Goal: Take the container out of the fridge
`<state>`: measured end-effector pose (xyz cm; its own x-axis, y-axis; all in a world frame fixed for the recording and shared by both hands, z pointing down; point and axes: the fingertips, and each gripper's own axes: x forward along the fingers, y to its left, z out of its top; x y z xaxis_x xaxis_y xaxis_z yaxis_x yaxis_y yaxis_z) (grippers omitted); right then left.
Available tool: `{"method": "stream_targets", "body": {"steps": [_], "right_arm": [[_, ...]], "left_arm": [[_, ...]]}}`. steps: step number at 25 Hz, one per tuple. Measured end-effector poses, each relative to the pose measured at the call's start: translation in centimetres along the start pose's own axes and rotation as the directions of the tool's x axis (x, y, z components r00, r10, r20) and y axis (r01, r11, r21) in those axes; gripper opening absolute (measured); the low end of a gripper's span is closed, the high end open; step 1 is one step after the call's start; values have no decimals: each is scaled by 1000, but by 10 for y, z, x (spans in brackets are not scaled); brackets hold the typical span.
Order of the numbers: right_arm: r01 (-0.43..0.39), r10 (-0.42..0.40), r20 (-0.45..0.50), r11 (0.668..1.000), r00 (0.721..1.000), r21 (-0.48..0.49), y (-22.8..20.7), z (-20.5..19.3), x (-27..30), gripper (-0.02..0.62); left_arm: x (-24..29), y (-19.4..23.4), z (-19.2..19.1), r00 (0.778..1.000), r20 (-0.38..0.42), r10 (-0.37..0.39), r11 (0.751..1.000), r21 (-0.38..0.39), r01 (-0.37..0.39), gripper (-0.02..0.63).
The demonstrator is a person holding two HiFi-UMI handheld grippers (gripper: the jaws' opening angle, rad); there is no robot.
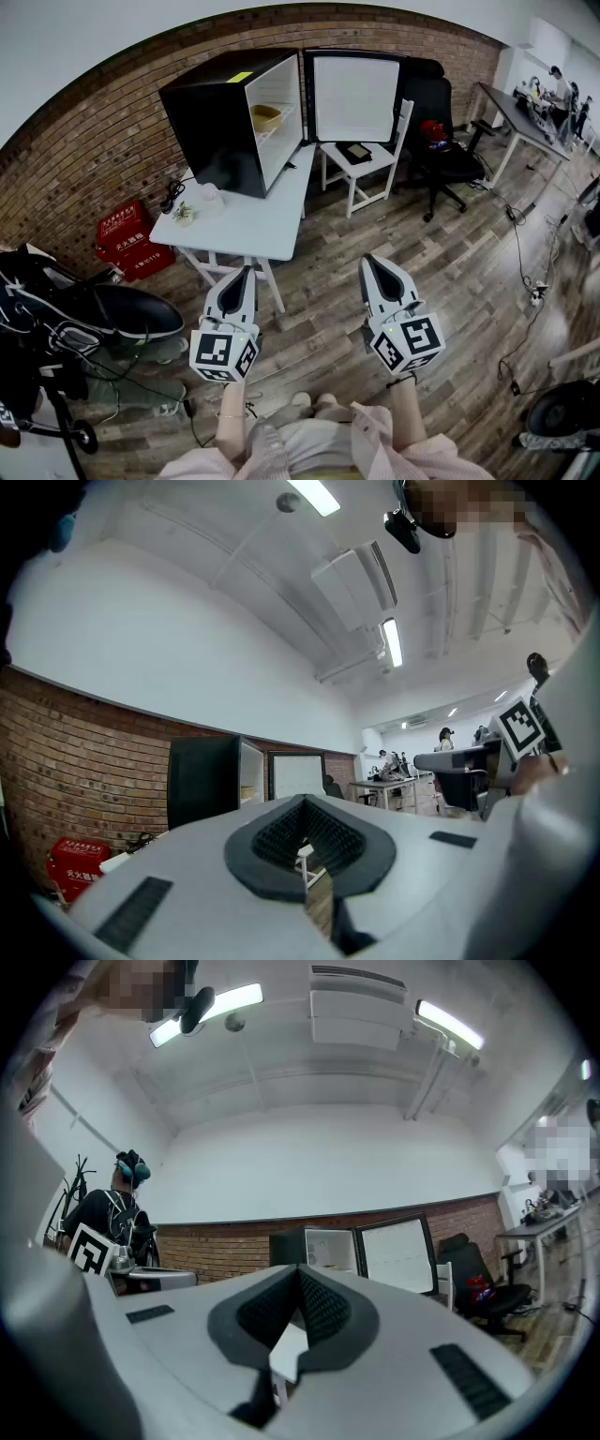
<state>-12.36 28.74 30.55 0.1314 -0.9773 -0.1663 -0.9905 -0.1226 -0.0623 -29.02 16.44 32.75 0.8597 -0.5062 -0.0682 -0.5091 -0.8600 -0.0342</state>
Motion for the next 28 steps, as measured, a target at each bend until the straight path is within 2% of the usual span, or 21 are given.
{"method": "stream_targets", "body": {"steps": [7, 12, 19, 22, 28], "right_arm": [[-11, 10, 23, 1000, 1000, 22, -6, -2, -12, 3], [-18, 18, 0, 999, 1000, 45, -12, -9, 10, 4], [-17, 16, 10, 998, 1000, 67, -29, -15, 4, 111], [-11, 11, 6, 997, 1000, 77, -36, -20, 17, 158], [-8, 8, -3, 996, 1000, 85, -48, -28, 29, 195]], "left_arm": [[-5, -14, -2, 1000, -7, 9, 1000, -6, -9, -11], [12, -4, -6, 1000, -17, 7, 1000, -28, -8, -11], [14, -20, -14, 999, -22, 27, 999, -37, -28, -11], [26, -13, -20, 999, -31, 32, 998, -57, -33, -11], [41, -15, -25, 999, -41, 34, 997, -70, -37, -11]]}}
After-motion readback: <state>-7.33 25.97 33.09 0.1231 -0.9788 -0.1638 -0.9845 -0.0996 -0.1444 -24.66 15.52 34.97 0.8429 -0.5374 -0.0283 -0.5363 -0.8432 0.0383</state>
